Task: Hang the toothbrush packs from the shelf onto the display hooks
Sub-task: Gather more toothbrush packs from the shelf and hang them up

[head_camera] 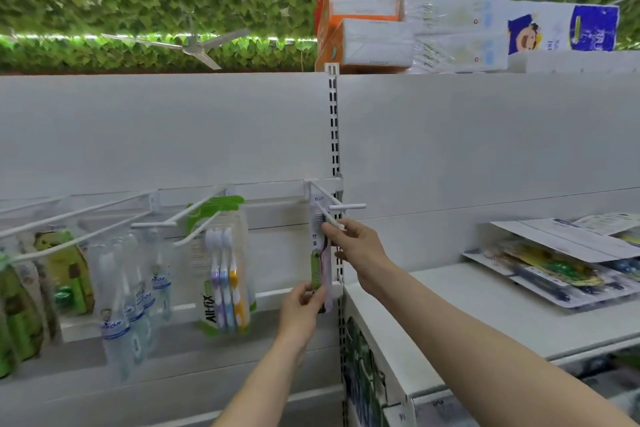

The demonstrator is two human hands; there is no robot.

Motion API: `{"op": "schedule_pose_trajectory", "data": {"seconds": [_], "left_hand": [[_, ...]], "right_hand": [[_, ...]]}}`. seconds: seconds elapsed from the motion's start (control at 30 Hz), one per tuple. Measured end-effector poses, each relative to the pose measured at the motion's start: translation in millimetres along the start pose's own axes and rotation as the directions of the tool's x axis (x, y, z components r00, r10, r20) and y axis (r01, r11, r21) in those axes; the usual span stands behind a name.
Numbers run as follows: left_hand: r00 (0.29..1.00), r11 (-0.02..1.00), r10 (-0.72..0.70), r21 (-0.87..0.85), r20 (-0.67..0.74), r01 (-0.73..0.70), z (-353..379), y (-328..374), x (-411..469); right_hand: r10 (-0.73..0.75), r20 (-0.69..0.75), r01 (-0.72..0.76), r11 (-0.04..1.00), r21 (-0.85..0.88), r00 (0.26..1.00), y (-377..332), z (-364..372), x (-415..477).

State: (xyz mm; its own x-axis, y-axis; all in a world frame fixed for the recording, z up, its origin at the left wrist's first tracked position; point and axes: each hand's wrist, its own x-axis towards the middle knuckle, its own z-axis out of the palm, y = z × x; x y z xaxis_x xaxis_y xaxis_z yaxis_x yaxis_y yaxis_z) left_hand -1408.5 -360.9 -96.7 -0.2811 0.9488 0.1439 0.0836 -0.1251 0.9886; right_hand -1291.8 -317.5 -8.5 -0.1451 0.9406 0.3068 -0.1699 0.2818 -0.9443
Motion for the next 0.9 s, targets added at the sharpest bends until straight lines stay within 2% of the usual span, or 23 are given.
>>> {"op": "schedule_pose_trajectory", "data": {"seconds": [0.33, 0.47, 0.53, 0.6, 0.67, 0.73, 0.83, 0.9], "left_hand": [[0.997, 0.998, -0.042, 0.049, -0.072, 0.046, 6.6, 10.3, -17.5], [0.968, 0.992, -0.058, 0.093, -0.244, 0.083, 14.4, 26.1, -43.3], [0.936, 0.981, -0.005, 0.182, -0.351, 0.073, 24.2, 39.6, -64.8], [0.911, 0.949, 0.096, 0.314, -0.401, 0.038, 36.7, 55.0, -87.5], [0.903, 0.891, 0.224, 0.453, -0.367, -0.037, 55.3, 74.1, -114.8], [0.899, 0.795, 0.336, 0.596, -0.282, -0.111, 83.5, 94.6, -146.2], [0.885, 0.635, 0.449, 0.742, -0.125, -0.217, 122.5, 122.3, -180.4], [0.894, 0.575, 0.449, 0.769, -0.011, -0.28, 162.8, 133.0, -209.3]], "right_hand": [[-0.001, 0.067, 0.007, 0.996, -0.087, 0.998, -8.4, -12.9, -9.4], [0.022, 0.09, -0.005, 0.984, -0.181, 0.996, -25.1, -42.1, -26.4], [0.005, 0.118, 0.023, 0.971, -0.239, 0.993, -39.9, -68.6, -40.6], [-0.041, 0.15, 0.088, 0.941, -0.326, 0.988, -59.5, -100.7, -57.2], [-0.094, 0.193, 0.171, 0.883, -0.437, 0.977, -78.9, -140.1, -78.7], [-0.135, 0.244, 0.255, 0.78, -0.571, 0.96, -96.6, -185.5, -102.7], [-0.163, 0.34, 0.371, 0.551, -0.748, 0.926, -122.0, -233.9, -133.9], [-0.144, 0.391, 0.415, 0.392, -0.821, 0.909, -137.4, -277.1, -162.0]]}}
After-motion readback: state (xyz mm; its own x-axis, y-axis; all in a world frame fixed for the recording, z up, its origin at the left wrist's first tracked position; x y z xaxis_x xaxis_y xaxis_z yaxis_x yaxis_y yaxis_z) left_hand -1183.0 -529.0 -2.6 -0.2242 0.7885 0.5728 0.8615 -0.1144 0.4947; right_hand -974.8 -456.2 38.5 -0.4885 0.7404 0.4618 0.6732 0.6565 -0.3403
